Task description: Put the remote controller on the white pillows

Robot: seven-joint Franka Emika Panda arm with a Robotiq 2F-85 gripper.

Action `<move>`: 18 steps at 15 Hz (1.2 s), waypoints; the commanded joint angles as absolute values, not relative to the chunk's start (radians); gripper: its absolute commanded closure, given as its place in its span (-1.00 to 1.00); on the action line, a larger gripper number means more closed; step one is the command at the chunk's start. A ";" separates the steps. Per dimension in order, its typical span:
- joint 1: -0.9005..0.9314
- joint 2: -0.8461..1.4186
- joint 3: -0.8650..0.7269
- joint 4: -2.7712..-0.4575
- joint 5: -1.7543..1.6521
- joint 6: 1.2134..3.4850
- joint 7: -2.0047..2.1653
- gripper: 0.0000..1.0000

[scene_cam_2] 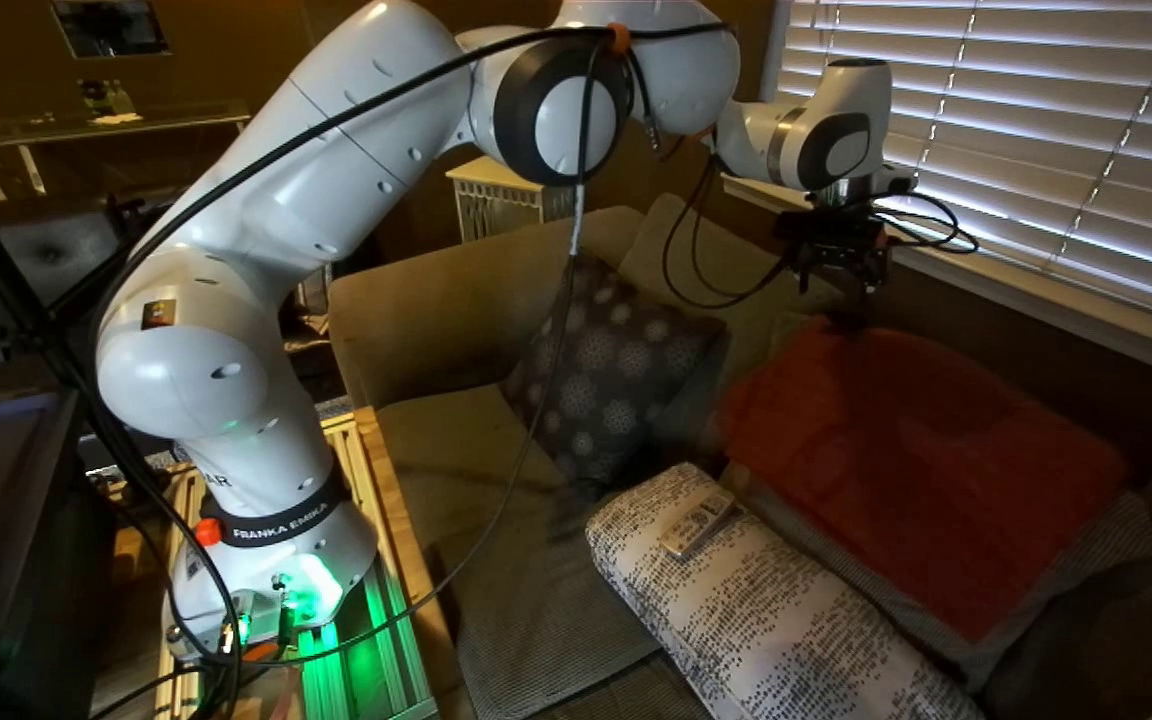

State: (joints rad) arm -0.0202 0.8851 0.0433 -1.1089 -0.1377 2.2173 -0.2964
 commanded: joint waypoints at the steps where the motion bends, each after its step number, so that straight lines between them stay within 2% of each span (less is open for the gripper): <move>1: -0.019 0.937 0.046 -1.043 -0.130 2.284 -0.318 -1.00; 6: -0.023 0.995 0.046 -0.986 -0.123 2.342 -0.310 -1.00; 18: -0.019 1.130 0.039 -0.821 -0.123 2.302 -0.307 -1.00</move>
State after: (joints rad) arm -0.0234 1.0719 0.0420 -0.9118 -0.1377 2.3390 -0.2995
